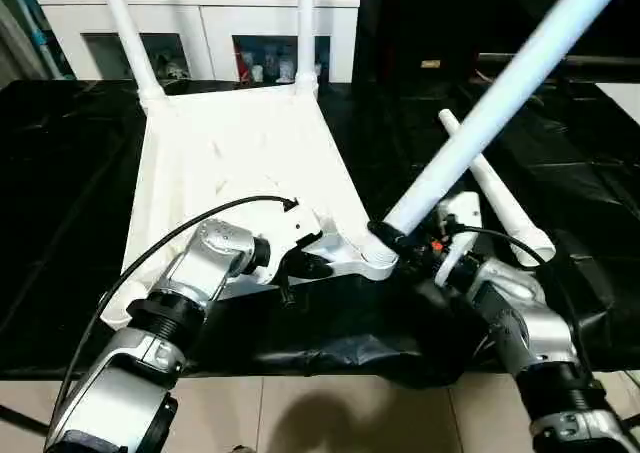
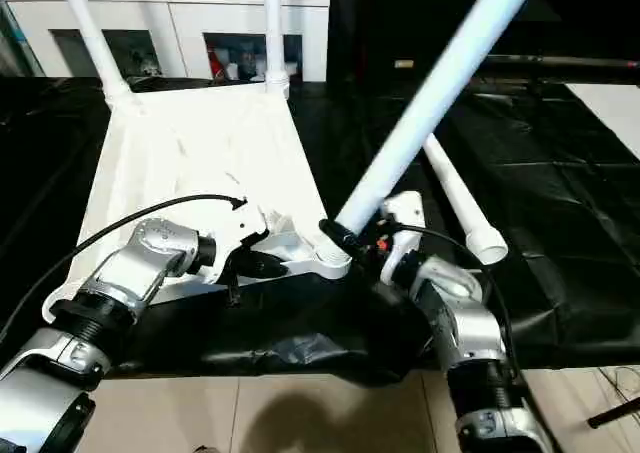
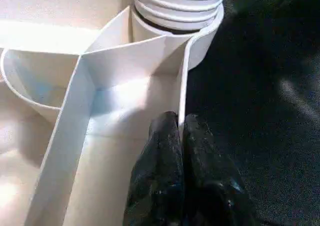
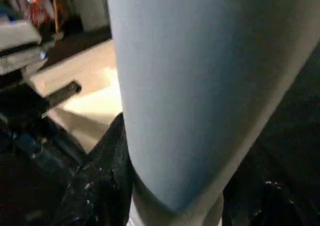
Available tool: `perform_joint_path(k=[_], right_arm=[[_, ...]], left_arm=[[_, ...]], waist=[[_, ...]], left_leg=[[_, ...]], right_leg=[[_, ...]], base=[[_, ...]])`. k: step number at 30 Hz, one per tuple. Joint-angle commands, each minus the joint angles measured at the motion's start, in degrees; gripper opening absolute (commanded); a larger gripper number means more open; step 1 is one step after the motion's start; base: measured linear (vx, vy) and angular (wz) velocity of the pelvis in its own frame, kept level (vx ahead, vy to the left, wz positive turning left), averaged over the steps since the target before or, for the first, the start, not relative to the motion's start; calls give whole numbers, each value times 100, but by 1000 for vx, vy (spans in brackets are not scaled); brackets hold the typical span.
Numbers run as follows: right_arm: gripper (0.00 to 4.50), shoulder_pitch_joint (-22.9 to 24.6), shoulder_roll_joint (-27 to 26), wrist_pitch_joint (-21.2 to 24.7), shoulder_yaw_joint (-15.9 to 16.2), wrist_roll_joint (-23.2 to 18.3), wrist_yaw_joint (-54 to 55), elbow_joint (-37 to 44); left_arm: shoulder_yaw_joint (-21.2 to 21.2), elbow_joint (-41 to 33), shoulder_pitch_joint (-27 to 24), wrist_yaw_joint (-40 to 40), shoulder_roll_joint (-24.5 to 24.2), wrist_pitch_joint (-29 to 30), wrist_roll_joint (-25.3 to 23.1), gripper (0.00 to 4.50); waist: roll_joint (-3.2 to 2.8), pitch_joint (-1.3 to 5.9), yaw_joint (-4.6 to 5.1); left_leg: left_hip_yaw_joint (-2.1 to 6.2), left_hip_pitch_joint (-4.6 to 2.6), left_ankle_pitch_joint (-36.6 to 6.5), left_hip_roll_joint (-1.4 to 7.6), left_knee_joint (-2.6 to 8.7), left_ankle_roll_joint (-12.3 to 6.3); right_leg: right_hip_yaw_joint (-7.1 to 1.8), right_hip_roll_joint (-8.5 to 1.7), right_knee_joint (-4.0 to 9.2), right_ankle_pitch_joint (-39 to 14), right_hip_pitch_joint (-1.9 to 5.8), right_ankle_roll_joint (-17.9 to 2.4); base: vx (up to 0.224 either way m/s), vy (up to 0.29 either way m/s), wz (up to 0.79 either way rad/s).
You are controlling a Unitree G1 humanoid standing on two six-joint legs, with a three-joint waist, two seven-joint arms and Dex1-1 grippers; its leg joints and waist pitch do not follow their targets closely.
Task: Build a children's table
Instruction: Pick table leg
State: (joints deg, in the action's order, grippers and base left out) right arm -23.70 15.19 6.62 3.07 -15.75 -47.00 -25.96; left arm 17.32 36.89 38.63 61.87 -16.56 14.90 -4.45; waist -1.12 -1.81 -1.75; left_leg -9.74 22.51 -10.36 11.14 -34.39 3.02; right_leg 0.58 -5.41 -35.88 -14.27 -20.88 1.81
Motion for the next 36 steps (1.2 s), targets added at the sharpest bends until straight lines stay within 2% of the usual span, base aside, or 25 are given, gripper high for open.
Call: perform_joint_path(k=[1,3,4,5,6,7,8,9,13,18,19,20,21,22,23,25,26,27,28,29,31,32,34,35,36], right_arm=[[186,135,141,463,654,595,-372,-573],[186,-27,243,574,807,700,-580,-703],[186,-128,320,679,928,760,-763,-786],[186,-172,356,732,985,786,-853,-825],[186,-274,414,794,1082,828,-1085,-937],[186,-290,423,803,1097,834,-1122,-955],[186,-365,443,844,1128,823,-1266,-1037],[186,-383,446,854,1133,819,-1294,-1054],[186,-506,512,760,1260,782,-1807,-1264],[186,-253,504,334,1216,711,-2083,-1251],[186,-253,504,334,1216,711,-2083,-1251],[186,-161,467,272,1131,635,-2060,-1176],[186,-150,463,263,1121,626,-2058,-1168],[186,-35,417,159,1042,552,-2050,-1080],[186,-2,410,124,1036,548,-2052,-1058],[186,111,391,-49,1035,558,-2075,-1036],[186,187,366,-246,1029,591,-2082,-1086],[186,188,365,-250,1029,592,-2082,-1087],[186,221,345,-348,1022,609,-2086,-1124],[186,243,331,-418,1015,611,-2112,-1140],[186,259,316,-455,1016,613,-2111,-1142],[186,275,288,-502,1020,627,-2079,-1153],[186,272,264,-527,1025,643,-2039,-1177],[186,243,239,-530,1018,685,-1919,-1245],[186,230,231,-535,1012,703,-1869,-1274]], left_arm=[[-15,121,-3,-77,-102,-4,-74,0],[-16,100,4,-52,-118,0,-68,0],[-11,73,1,-22,-130,5,-61,0],[-7,60,-1,-6,-134,6,-57,0],[30,26,-10,41,-162,-14,-76,0],[37,20,-11,48,-167,-18,-79,0],[57,-26,-28,94,-186,-19,-78,0],[60,-40,-33,107,-190,-16,-74,0],[148,-247,-95,472,-298,-124,22,0],[401,-336,-201,1137,-562,-712,10,0],[401,-336,-201,1137,-562,-712,10,0],[425,-333,-210,1257,-593,-854,31,0],[428,-333,-211,1274,-597,-871,35,0],[428,-356,-232,1443,-618,-1009,115,0],[425,-369,-242,1496,-626,-1040,138,0],[431,-392,-262,1663,-651,-1148,196,0],[450,-401,-273,1801,-676,-1219,230,0],[451,-401,-273,1803,-676,-1220,230,0],[464,-395,-269,1846,-691,-1247,230,0],[486,-366,-254,1860,-709,-1287,226,0],[497,-342,-242,1872,-718,-1306,219,0],[501,-276,-213,1878,-712,-1327,205,0],[493,-229,-194,1880,-698,-1313,207,0],[498,-155,-170,1845,-681,-1327,171,0],[501,-134,-163,1833,-674,-1325,159,0]], waist=[[85,276,-15],[109,277,-11],[184,285,7],[172,288,-4],[221,294,-3],[192,298,-27],[236,302,-33],[227,309,-50],[300,315,-65],[243,301,-94],[250,298,-94],[219,293,-93],[229,294,-92],[183,296,-90],[200,294,-87],[168,297,-69],[104,289,-80],[154,303,-66],[111,299,-68],[133,299,-59],[103,301,-63],[62,299,-57],[57,300,-56],[29,299,-49],[47,298,-26]], left_leg=[[-9,-97,-778,123,425,-406],[-8,-114,-808,138,433,-382],[-10,-111,-829,142,438,-373],[-4,-109,-794,141,435,-368],[-16,-122,-780,145,428,-386],[-14,-127,-745,147,429,-397],[-20,-132,-719,153,426,-414],[-10,-136,-663,162,433,-429],[-11,-144,-688,170,441,-446],[-1,-166,-931,191,476,-336],[-4,-180,-1030,196,487,-286],[4,-182,-1087,196,501,-247],[-1,-201,-1216,203,513,-179],[9,-204,-1301,201,526,-111],[5,-205,-1339,203,530,-91],[10,-211,-1416,192,540,-28],[21,-213,-1449,194,550,2],[7,-210,-1434,188,536,-20],[15,-213,-1453,191,549,-13],[10,-214,-1449,189,547,-24],[14,-213,-1415,188,549,-33],[12,-214,-1406,184,548,-30],[13,-211,-1411,186,552,-25],[13,-215,-1442,185,555,-10],[4,-214,-1470,175,549,0]], right_leg=[[-52,-169,408,175,174,-1608],[-61,-176,407,141,155,-1600],[-55,-160,406,178,167,-1600],[-58,-162,391,238,172,-1597],[-58,-161,397,336,157,-1609],[-62,-171,383,420,160,-1623],[-63,-169,384,492,160,-1624],[-60,-176,363,630,158,-1648],[-44,-173,353,824,162,-1700],[-49,-180,366,681,144,-1697],[-47,-176,375,626,135,-1685],[-44,-174,375,578,133,-1683],[-48,-174,394,480,128,-1667],[-49,-174,395,455,132,-1657],[-51,-173,404,450,129,-1650],[-48,-161,410,488,142,-1650],[-47,-170,401,469,134,-1651],[-48,-166,416,515,147,-1650],[-46,-168,408,509,145,-1663],[-45,-160,415,524,146,-1667],[-42,-160,409,583,157,-1687],[-42,-156,412,622,153,-1692],[-39,-157,408,620,156,-1701],[-37,-153,411,601,152,-1699],[-36,-143,421,587,155,-1703]], base=[[0,0,0],[0,0,0],[0,0,0],[0,0,0],[0,0,0],[0,0,0],[0,0,0],[0,0,0],[0,0,0],[0,0,0],[0,0,0],[0,0,0],[0,0,0],[0,0,0],[0,0,0],[0,0,0],[0,0,0],[0,0,0],[0,0,0],[0,0,0],[0,0,0],[0,0,0],[0,0,0],[0,0,0],[0,0,0]])
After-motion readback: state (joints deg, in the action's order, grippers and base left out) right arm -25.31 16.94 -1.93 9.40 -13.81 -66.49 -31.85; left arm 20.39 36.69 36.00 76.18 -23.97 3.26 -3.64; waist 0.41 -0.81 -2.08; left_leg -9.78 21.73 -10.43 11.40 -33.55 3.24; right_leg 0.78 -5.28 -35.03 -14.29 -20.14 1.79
